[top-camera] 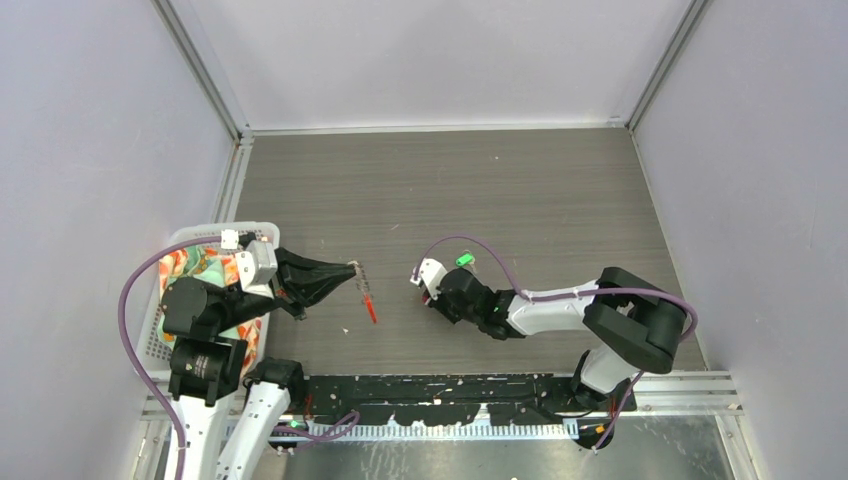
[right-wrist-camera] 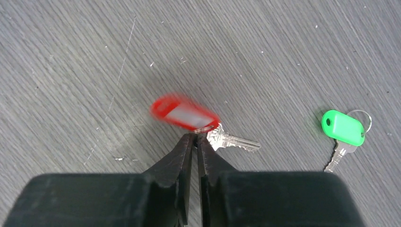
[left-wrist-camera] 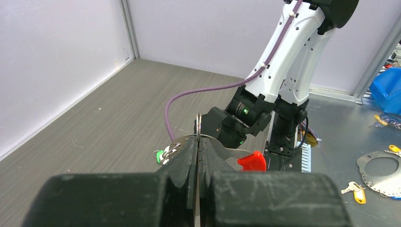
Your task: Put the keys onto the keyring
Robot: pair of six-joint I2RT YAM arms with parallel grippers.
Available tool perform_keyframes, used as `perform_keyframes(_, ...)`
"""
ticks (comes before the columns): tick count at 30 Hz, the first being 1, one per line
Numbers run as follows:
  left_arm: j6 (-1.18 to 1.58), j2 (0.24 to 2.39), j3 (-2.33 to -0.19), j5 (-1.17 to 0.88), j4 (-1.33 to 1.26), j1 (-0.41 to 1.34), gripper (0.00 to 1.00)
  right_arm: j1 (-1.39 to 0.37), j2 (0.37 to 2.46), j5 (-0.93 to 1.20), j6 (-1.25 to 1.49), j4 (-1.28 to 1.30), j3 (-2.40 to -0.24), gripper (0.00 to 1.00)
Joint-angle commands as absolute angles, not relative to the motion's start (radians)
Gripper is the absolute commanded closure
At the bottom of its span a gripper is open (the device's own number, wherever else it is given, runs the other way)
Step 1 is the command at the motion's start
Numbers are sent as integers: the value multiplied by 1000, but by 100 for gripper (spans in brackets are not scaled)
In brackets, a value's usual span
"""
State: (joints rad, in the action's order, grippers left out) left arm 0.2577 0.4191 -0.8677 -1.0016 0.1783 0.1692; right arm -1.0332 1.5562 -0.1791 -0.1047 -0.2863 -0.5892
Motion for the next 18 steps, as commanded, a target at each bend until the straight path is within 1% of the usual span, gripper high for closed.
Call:
perform_keyframes(1,271,425,-910,-990,144,170,100,-1037,1569,-219,-109,-285,-635,92)
perform_keyframes(3,274,428,-907,-989,137,170,100,-1037,1572,-208,-94,-288,-642,98)
perform_keyframes(4,276,429,-907,-990,135,170,100,-1038,1573,-196,-82,-290,-647,99)
perform_keyframes(9,285,437,-906,-991,125,170,100,-1038,1557,-123,-1,-321,-690,99)
perform_keyframes(14,288,439,-907,-991,123,170,100,-1036,1474,-44,104,-355,-705,99)
perform_keyframes(18,291,435,-900,-991,116,170,100,-1035,1468,-95,146,-364,-702,99)
